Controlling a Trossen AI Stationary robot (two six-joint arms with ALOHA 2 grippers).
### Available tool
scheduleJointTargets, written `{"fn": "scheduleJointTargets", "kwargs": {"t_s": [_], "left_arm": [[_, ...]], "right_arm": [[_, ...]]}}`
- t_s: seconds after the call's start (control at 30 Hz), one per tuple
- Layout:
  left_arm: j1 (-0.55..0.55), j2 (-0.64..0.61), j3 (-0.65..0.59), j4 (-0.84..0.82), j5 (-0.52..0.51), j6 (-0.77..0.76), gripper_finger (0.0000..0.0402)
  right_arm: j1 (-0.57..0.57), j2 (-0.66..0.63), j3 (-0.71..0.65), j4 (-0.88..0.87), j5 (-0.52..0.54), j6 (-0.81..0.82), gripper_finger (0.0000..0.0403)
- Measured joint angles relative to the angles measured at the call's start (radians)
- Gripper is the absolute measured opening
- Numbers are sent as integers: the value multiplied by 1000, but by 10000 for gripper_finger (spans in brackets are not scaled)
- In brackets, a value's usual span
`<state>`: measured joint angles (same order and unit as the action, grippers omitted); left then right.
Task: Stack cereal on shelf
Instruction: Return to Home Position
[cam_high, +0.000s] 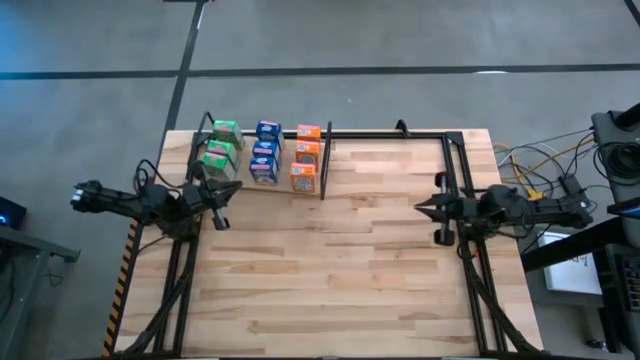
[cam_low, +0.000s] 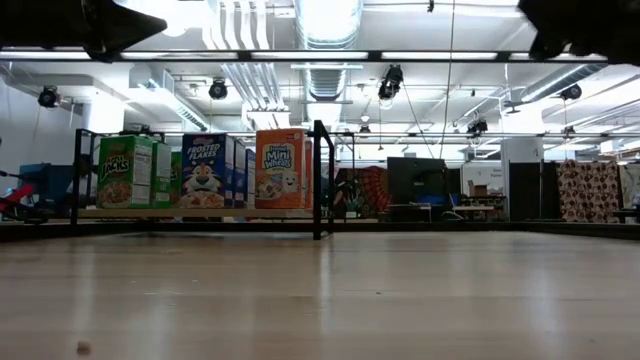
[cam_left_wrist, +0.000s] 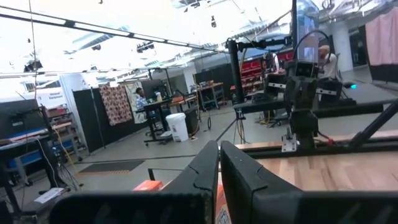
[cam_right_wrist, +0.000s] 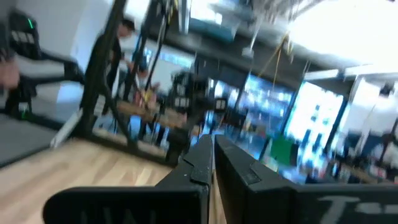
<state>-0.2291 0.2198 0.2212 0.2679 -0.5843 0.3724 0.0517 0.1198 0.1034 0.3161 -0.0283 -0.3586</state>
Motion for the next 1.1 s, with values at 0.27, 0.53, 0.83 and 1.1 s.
{"fn": "scheduleJointTargets", "kwargs": {"t_s": [0.27, 0.53, 0.83, 1.1], "left_arm": [[0, -83, -34, -39, 0, -25, 0], [0, -169, -108, -104, 0, -69, 0], [2, -203, -211, -104, 2, -175, 0], [2, -193, -211, -136, -246, -349, 0]], "right_arm": [[0, -119, -50, -57, -7, -10, 9], [0, -106, -77, -58, 2, -60, 9], [-1, -104, -91, -107, 29, -84, 9], [-1, -93, -91, -112, 275, -35, 9]]}}
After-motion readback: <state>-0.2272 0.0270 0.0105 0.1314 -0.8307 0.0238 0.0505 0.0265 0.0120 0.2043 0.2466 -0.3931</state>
